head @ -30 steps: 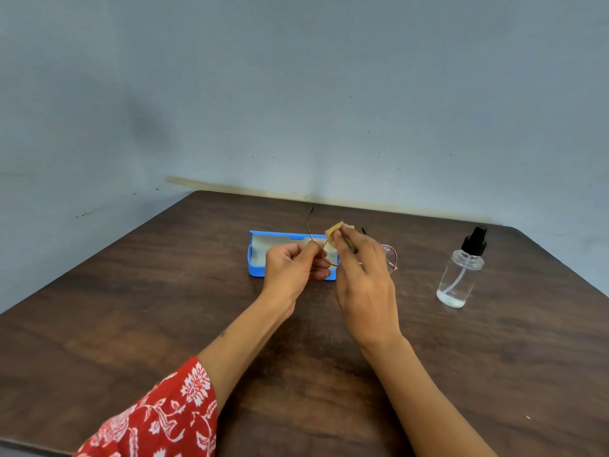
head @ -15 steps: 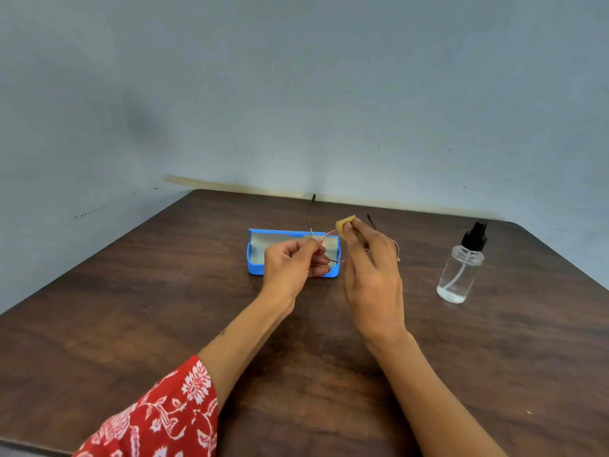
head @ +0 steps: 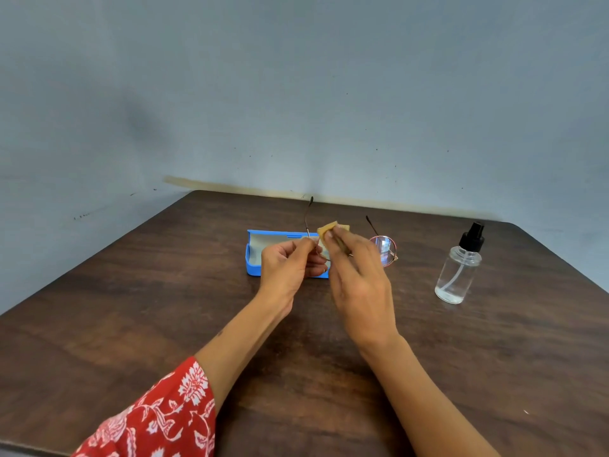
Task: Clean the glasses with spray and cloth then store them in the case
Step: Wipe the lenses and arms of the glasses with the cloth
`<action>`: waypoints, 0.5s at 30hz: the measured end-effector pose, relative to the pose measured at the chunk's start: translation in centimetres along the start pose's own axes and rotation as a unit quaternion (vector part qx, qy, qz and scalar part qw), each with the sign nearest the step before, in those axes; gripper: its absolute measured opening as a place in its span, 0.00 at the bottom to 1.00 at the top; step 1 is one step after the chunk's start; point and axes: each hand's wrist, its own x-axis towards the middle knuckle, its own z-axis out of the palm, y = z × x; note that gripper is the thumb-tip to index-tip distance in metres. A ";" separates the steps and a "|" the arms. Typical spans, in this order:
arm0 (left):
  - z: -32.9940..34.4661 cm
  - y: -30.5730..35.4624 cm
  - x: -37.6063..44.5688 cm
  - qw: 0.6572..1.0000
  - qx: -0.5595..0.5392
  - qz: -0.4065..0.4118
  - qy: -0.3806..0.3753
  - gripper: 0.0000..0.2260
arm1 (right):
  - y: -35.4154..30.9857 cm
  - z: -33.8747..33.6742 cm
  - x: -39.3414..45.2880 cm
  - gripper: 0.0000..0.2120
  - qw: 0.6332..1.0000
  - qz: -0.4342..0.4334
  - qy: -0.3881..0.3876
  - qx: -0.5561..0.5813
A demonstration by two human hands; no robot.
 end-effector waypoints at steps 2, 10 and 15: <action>-0.1 0.1 0.0 1.000 -0.003 0.005 -0.001 0.10 | -0.2 0.1 0.0 0.12 1.000 -0.015 -0.012 0.018; -0.2 0.3 0.4 0.999 -0.035 -0.010 0.017 0.11 | 1.1 -0.7 0.0 0.17 0.999 0.034 0.005 -0.018; -0.3 0.6 0.4 0.998 -0.049 0.002 0.026 0.10 | -0.4 -0.2 -0.1 0.11 0.999 -0.024 -0.031 0.015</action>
